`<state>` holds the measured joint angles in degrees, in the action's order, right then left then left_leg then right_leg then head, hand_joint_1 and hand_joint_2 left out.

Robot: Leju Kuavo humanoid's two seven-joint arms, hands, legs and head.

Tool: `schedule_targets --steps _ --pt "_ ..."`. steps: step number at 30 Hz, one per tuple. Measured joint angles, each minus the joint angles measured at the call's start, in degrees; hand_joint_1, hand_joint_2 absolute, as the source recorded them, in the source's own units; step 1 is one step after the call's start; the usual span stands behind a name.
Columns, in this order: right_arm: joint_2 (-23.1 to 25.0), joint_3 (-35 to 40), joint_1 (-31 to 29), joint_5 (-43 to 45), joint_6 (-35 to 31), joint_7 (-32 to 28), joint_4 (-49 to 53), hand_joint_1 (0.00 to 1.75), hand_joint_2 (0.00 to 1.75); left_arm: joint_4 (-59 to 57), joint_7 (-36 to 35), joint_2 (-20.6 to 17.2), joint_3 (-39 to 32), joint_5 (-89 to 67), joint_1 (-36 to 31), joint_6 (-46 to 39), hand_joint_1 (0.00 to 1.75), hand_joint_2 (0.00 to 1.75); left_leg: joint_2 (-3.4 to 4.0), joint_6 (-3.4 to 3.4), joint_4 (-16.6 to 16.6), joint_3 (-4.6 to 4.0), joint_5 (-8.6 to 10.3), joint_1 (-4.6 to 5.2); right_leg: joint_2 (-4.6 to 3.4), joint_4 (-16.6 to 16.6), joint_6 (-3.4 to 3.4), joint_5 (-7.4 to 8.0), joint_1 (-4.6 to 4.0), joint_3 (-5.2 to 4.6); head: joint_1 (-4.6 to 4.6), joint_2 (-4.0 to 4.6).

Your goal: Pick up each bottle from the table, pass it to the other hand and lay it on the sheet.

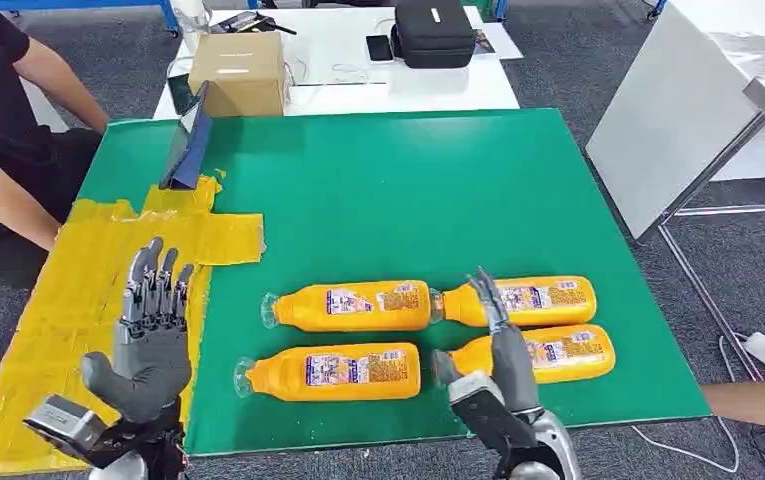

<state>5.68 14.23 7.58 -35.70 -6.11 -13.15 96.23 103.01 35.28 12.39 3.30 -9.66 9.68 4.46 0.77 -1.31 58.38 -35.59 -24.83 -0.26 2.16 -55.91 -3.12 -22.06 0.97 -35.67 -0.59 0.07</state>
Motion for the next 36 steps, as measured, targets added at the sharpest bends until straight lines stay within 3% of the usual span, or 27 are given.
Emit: schedule_targets --steps 8,21,36 --pt "1.29 11.73 -7.99 -6.31 1.11 3.75 -12.08 0.00 1.75 -2.90 -0.96 0.50 0.02 -1.51 -2.69 0.37 0.00 0.00 0.00 -0.01 0.00 0.01 0.09 0.00 -0.01 -0.01 0.01 0.02 0.00 -0.01 0.00 0.00" --pt "1.40 19.22 -11.39 -6.59 2.75 6.35 -17.94 0.00 1.75 -4.96 -1.31 0.50 0.20 -1.00 -3.88 0.48 0.00 0.00 0.01 -0.01 0.00 0.00 0.08 0.00 -0.01 0.00 0.02 0.01 0.00 -0.02 0.00 0.00" --pt "-7.65 28.69 -12.67 -23.76 4.74 21.82 -17.41 0.00 1.75 -4.46 -1.24 1.53 -1.86 0.44 -1.13 1.48 0.00 0.00 -0.03 -0.02 0.00 0.00 0.07 0.02 0.00 0.01 0.01 0.01 0.01 0.03 0.02 0.00"
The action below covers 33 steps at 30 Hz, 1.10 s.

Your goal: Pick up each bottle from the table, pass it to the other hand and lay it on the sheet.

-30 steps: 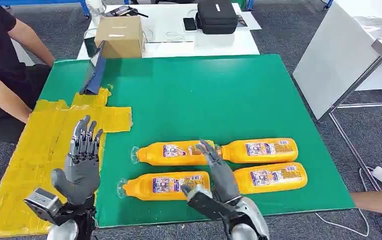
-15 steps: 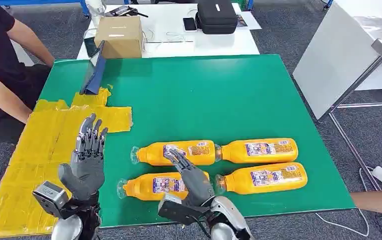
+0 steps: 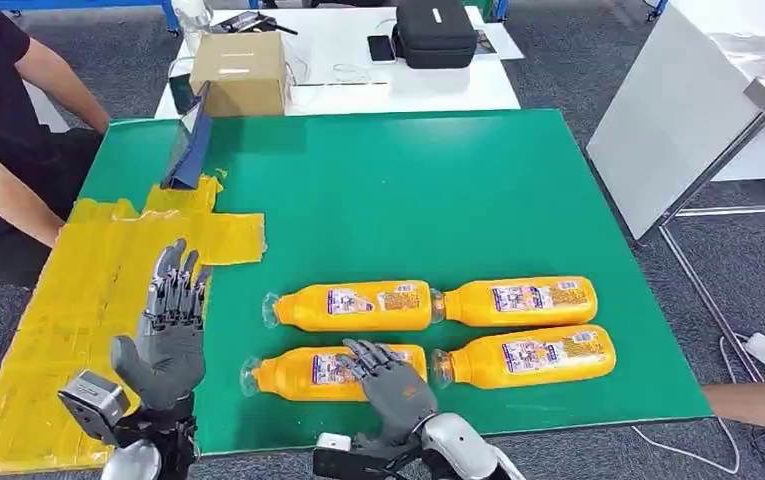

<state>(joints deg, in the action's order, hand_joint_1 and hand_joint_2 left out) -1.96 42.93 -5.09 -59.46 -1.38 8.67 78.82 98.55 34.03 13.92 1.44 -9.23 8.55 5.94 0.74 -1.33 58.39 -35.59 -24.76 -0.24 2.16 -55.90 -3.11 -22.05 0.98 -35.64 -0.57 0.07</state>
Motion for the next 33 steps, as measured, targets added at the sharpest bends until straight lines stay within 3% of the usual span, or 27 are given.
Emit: schedule_targets --steps 9,10,11,17,33 --pt "-1.75 0.72 -1.33 -5.76 2.27 4.95 0.66 0.00 1.75 1.56 0.26 0.96 -2.34 0.79 2.12 1.84 0.00 0.00 0.02 0.00 0.00 0.01 0.00 -0.01 0.00 -0.01 0.00 0.00 -0.01 -0.01 -0.02 0.00" --pt "-1.84 0.72 -1.52 -5.74 2.49 5.06 0.50 1.45 1.75 1.58 0.26 1.01 -2.43 0.81 2.14 1.99 0.00 0.00 0.01 0.00 0.00 0.01 0.00 -0.01 0.00 -0.01 0.00 0.00 -0.01 -0.01 -0.02 0.00" --pt "-1.95 0.72 -1.70 -5.56 2.91 5.06 0.37 1.71 1.75 1.60 0.26 1.03 -2.52 0.83 2.15 2.10 0.00 0.00 0.02 0.00 0.00 0.02 0.00 -0.01 0.00 -0.01 0.00 0.00 -0.01 -0.02 0.00 0.00" --pt "-3.70 1.12 -6.22 6.38 9.44 -0.37 -4.16 1.75 1.75 0.77 -0.07 1.05 -3.02 2.29 0.68 3.50 0.00 0.00 0.07 0.02 0.00 0.34 -0.03 0.00 -0.04 0.05 0.01 0.00 0.00 0.18 -0.02 0.00" --pt "-6.56 3.54 -13.37 25.82 11.96 -4.93 -12.11 1.75 1.75 -3.23 -1.25 0.55 -1.93 6.80 -3.08 3.13 0.00 0.00 0.06 0.09 -0.01 1.06 -0.16 -0.01 -0.08 0.07 0.14 -0.16 0.00 0.41 -0.02 0.00"
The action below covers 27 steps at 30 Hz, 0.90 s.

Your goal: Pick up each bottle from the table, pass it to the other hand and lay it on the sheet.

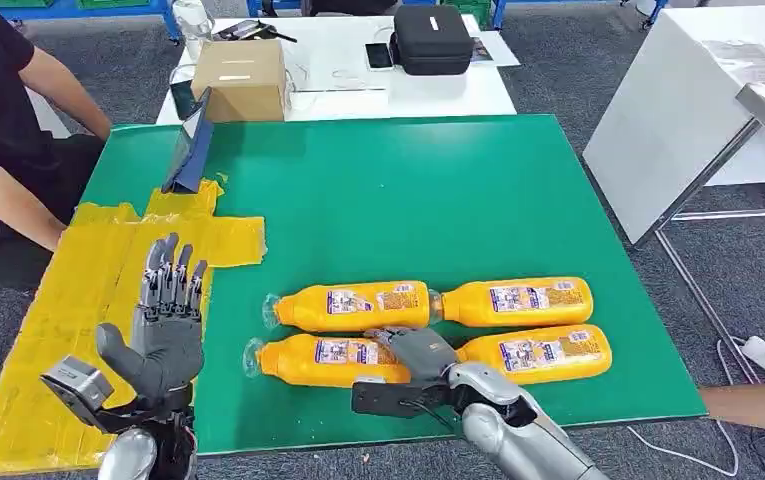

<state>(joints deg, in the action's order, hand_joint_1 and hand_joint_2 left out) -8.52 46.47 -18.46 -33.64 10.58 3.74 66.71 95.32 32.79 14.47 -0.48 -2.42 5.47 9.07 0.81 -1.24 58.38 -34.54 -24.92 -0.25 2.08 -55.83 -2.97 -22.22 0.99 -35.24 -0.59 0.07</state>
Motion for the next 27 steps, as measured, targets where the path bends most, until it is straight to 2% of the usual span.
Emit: schedule_targets --steps 3,6,7,9,11,14,17,21,27 --pt "-0.07 -0.15 -0.04 0.57 0.00 -0.13 -0.09 1.75 1.75 -0.50 -0.02 -0.22 0.24 0.28 -0.16 0.00 0.00 0.00 0.00 -0.01 0.00 -0.02 0.02 0.00 0.00 -0.01 -0.08 0.12 -0.01 0.42 0.00 0.00" --pt "-0.07 -0.26 -0.05 0.77 0.00 -0.29 -0.18 1.75 1.75 -0.98 -0.02 -0.31 0.26 0.41 -0.39 0.00 0.00 0.00 0.01 -0.01 0.00 -0.01 0.02 -0.01 -0.01 -0.01 -0.07 0.12 -0.02 0.41 0.00 0.00" --pt "-0.07 -0.29 -0.05 0.87 0.00 -0.35 -0.18 1.75 1.75 -1.05 -0.02 -0.31 0.28 0.41 -0.42 0.00 0.00 1.75 0.01 0.00 0.00 -0.01 0.02 -0.01 -0.01 -0.01 -0.06 0.12 -0.02 0.40 0.00 0.00" --pt "-0.02 -0.46 -0.03 3.42 -0.33 -1.82 -0.18 1.75 1.75 -1.18 -0.42 -0.31 0.31 1.45 -0.55 0.13 0.00 1.75 0.00 0.00 0.00 -0.01 0.02 -0.01 -0.01 -0.01 -0.06 0.12 -0.02 0.40 0.00 0.00" --pt "1.09 -1.95 1.38 10.29 -3.37 -7.56 0.13 1.75 1.75 -1.66 -0.98 -0.33 0.33 4.31 -0.86 0.46 0.00 1.75 0.00 0.00 0.00 -0.04 0.03 -0.04 0.00 -0.02 -0.04 0.10 -0.03 0.40 0.02 0.00" --pt "4.57 -5.80 7.25 16.66 -8.66 -14.26 4.42 1.75 1.75 -1.86 -1.07 -0.33 0.26 6.80 -0.55 -0.29 0.00 1.75 0.02 0.01 0.00 -0.34 0.03 -0.05 -0.01 -0.10 -0.07 0.15 -0.04 0.21 -0.02 0.00" --pt "9.24 -8.74 14.14 20.20 -11.71 -17.90 11.92 1.75 1.75 -1.51 -1.29 -0.31 0.15 7.98 -0.27 -1.07 0.00 1.75 -0.06 0.04 0.00 -0.53 0.04 -0.04 0.02 -0.25 -0.03 0.03 -0.05 0.00 -0.02 0.00" --pt "13.26 -11.04 18.69 20.09 -15.28 -21.29 20.34 1.75 1.75 -1.29 -2.12 -0.18 0.13 8.50 0.60 -1.77 0.00 1.75 -0.04 0.07 0.00 -0.68 0.01 -0.05 0.02 -0.27 0.04 -0.03 -0.04 -0.19 0.00 0.00" --pt "15.69 -12.20 21.94 19.85 -16.42 -23.50 25.49 1.75 1.75 -1.29 -2.58 -0.13 -0.20 8.54 0.59 -3.15 0.00 1.75 -0.04 0.07 0.00 -0.70 0.00 -0.01 0.02 -0.25 0.05 -0.04 -0.02 -0.22 0.02 0.00"
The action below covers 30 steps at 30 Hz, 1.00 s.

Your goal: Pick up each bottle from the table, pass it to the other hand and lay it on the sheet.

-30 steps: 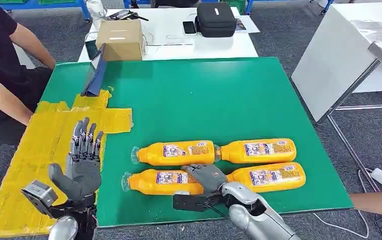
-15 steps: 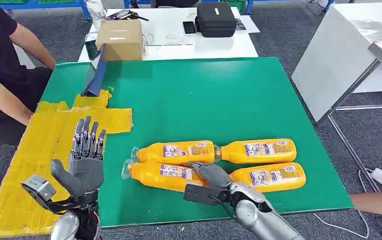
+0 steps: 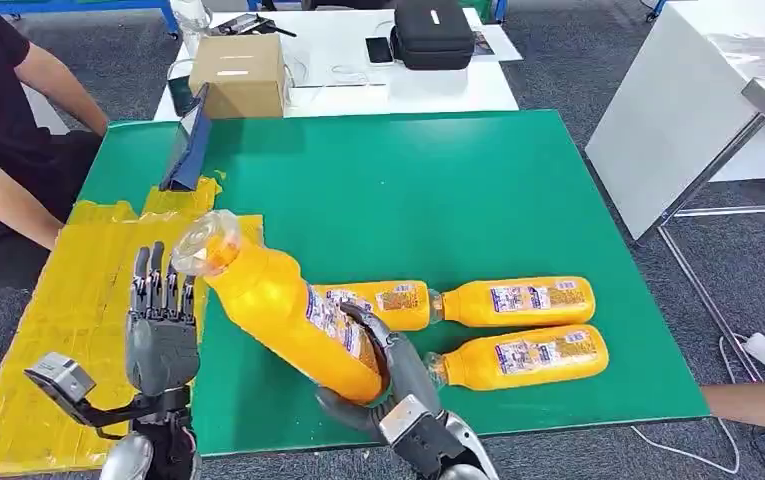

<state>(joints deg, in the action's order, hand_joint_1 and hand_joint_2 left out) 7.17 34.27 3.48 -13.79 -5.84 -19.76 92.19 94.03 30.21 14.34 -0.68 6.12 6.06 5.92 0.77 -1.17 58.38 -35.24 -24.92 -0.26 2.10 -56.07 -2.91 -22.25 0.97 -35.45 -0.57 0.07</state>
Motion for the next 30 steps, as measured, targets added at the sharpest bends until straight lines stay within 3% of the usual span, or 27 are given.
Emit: schedule_targets --steps 16,23,30 --pt "1.62 -1.79 0.29 -0.35 -0.33 -1.46 1.62 1.75 1.75 1.03 -0.46 -0.26 5.66 -1.29 2.17 9.70 0.00 1.75 0.00 0.00 0.00 -0.06 0.00 -0.01 0.00 -0.01 0.00 0.00 -0.01 -0.03 0.00 0.00" --pt "1.73 -1.92 -1.46 -2.45 1.62 1.07 -1.12 1.75 1.75 1.40 0.96 -0.83 7.30 -0.63 2.63 13.97 0.00 1.75 0.00 0.00 0.00 -0.05 0.00 -0.01 0.00 -0.01 0.00 0.00 -0.01 -0.03 -0.02 0.00" --pt "1.92 2.30 -5.56 -14.80 4.05 6.32 -9.56 1.75 1.75 1.40 1.12 -1.12 7.52 0.00 2.63 16.31 0.00 1.75 0.00 0.01 0.00 -0.07 0.01 -0.02 0.00 -0.03 0.00 0.01 -0.02 -0.04 0.00 0.00"
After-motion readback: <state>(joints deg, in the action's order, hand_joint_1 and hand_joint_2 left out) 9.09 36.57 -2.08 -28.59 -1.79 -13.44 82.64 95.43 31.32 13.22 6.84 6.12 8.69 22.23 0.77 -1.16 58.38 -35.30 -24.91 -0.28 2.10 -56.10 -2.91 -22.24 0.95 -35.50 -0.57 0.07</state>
